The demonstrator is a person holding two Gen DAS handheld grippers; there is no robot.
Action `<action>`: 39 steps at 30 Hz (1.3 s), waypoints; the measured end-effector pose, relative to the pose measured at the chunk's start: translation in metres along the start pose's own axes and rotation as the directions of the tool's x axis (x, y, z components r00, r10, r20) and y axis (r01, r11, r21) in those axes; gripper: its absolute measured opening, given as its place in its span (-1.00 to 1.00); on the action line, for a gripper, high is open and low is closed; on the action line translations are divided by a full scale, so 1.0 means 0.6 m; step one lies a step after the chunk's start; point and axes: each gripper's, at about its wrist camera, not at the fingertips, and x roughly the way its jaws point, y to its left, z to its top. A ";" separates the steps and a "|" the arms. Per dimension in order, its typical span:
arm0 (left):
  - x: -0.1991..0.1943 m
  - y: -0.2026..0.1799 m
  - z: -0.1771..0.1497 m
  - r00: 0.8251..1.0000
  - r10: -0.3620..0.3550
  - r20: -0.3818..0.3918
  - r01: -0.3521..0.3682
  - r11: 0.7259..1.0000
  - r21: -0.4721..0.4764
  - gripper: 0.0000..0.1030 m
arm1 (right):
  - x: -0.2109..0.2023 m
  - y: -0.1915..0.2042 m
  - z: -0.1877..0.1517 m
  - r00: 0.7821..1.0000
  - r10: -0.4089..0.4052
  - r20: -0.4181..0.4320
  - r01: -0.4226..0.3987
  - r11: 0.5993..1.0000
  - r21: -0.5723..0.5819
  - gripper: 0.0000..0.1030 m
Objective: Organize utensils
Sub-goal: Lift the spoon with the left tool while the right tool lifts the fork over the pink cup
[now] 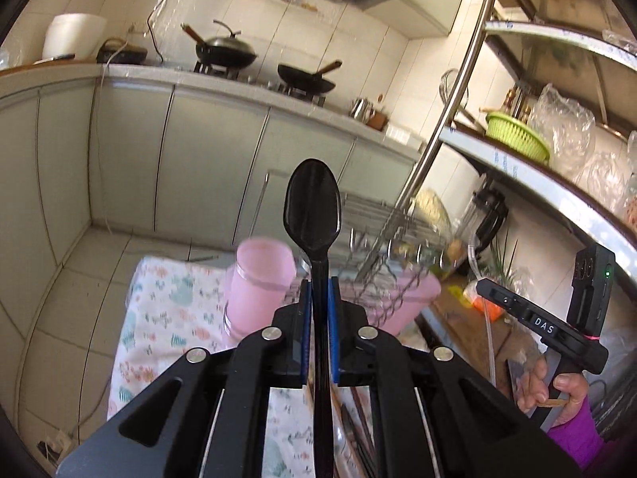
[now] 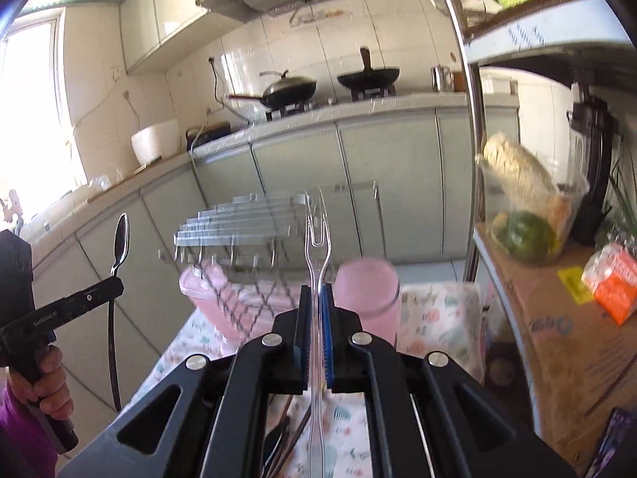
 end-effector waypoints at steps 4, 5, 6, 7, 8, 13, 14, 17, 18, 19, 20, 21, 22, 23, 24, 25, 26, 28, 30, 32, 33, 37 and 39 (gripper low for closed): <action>0.000 -0.004 0.042 0.996 -0.005 0.088 0.004 1.000 0.007 -0.87 | -0.011 -0.010 0.056 0.996 -0.009 0.093 0.009 1.000 -0.007 -0.91; 0.002 -0.002 0.051 0.994 -0.004 0.106 0.003 1.000 0.011 -0.87 | -0.010 -0.011 0.067 0.994 -0.008 0.111 0.009 1.000 -0.008 -0.91; 0.002 -0.002 0.057 0.993 -0.004 0.121 0.003 1.000 0.008 -0.87 | -0.010 -0.013 0.081 0.991 -0.003 0.137 0.004 1.000 -0.008 -0.91; 0.006 0.002 0.067 0.990 -0.003 0.140 0.002 1.000 0.002 -0.87 | -0.008 -0.014 0.091 0.987 -0.001 0.158 0.003 1.000 -0.010 -0.91; 0.009 0.004 0.074 0.988 0.000 0.157 0.000 1.000 -0.003 -0.87 | -0.005 -0.014 0.099 0.984 -0.001 0.180 0.004 1.000 -0.015 -0.91; 0.043 0.021 0.107 0.973 0.029 0.231 -0.023 0.999 -0.027 -0.87 | 0.028 -0.026 0.130 0.958 0.017 0.286 -0.015 1.000 -0.010 -0.91; 0.050 0.023 0.112 0.969 0.036 0.243 -0.031 0.999 -0.026 -0.87 | 0.038 -0.028 0.131 0.953 0.021 0.303 -0.021 1.000 -0.004 -0.91; 0.071 0.025 0.122 0.958 0.053 0.281 -0.054 0.999 -0.005 -0.87 | 0.073 -0.038 0.133 0.948 0.007 0.319 -0.010 1.000 0.008 -0.91; 0.078 0.025 0.124 0.954 0.057 0.294 -0.061 0.998 0.005 -0.87 | 0.084 -0.042 0.131 0.947 0.001 0.322 -0.004 1.000 0.009 -0.91; 0.085 0.024 0.125 0.949 0.061 0.309 -0.070 0.997 0.016 -0.87 | 0.094 -0.044 0.130 0.946 -0.006 0.324 0.002 1.000 0.010 -0.91; 0.093 0.024 0.126 0.944 0.065 0.322 -0.077 0.997 0.025 -0.87 | 0.103 -0.047 0.130 0.945 -0.013 0.327 0.010 1.000 0.012 -0.91; 0.100 0.026 0.126 0.941 0.069 0.330 -0.084 0.996 0.029 -0.87 | 0.112 -0.051 0.127 0.944 -0.021 0.329 0.017 1.000 0.015 -0.91; 0.109 0.029 0.125 0.938 0.077 0.339 -0.092 0.995 0.029 -0.87 | 0.119 -0.055 0.124 0.944 -0.024 0.330 0.018 1.000 0.020 -0.91; 0.118 0.032 0.124 0.936 0.081 0.343 -0.096 0.995 0.028 -0.87 | 0.126 -0.059 0.121 0.944 -0.028 0.329 0.020 0.999 0.028 -0.91; 0.128 0.036 0.122 0.934 0.089 0.346 -0.104 0.994 0.023 -0.87 | 0.131 -0.062 0.118 0.944 -0.034 0.327 0.024 0.999 0.034 -0.91; 0.135 0.040 0.119 0.931 0.096 0.351 -0.109 0.994 0.019 -0.87 | 0.137 -0.064 0.114 0.944 -0.040 0.327 0.030 0.999 0.036 -0.91; 0.141 0.044 0.114 0.928 0.103 0.358 -0.116 0.993 0.017 -0.87 | 0.141 -0.067 0.109 0.943 -0.046 0.330 0.037 0.999 0.035 -0.91; 0.154 0.051 0.105 0.922 0.124 0.366 -0.141 0.990 0.019 -0.87 | 0.148 -0.072 0.099 0.943 -0.054 0.329 0.047 0.998 0.030 -0.91; 0.166 0.055 0.095 0.924 0.137 0.358 -0.156 0.987 0.027 -0.87 | 0.153 -0.075 0.092 0.947 -0.057 0.317 0.050 0.998 0.030 -0.91; 0.174 0.058 0.081 0.933 0.142 0.332 -0.165 0.986 0.040 -0.87 | 0.154 -0.077 0.083 0.954 -0.053 0.296 0.044 0.998 0.036 -0.91; 0.176 0.058 0.074 0.938 0.139 0.318 -0.162 0.986 0.044 -0.87 | 0.153 -0.077 0.079 0.957 -0.051 0.287 0.042 0.998 0.039 -0.91; 0.171 0.061 0.047 0.957 0.120 0.263 -0.139 0.989 0.053 -0.87 | 0.158 -0.077 0.054 0.977 -0.045 0.209 0.036 0.998 0.050 -0.91; 0.173 0.062 0.033 0.968 0.121 0.222 -0.136 0.989 0.055 -0.87 | 0.160 -0.075 0.041 0.985 -0.045 0.166 0.036 0.998 0.056 -0.90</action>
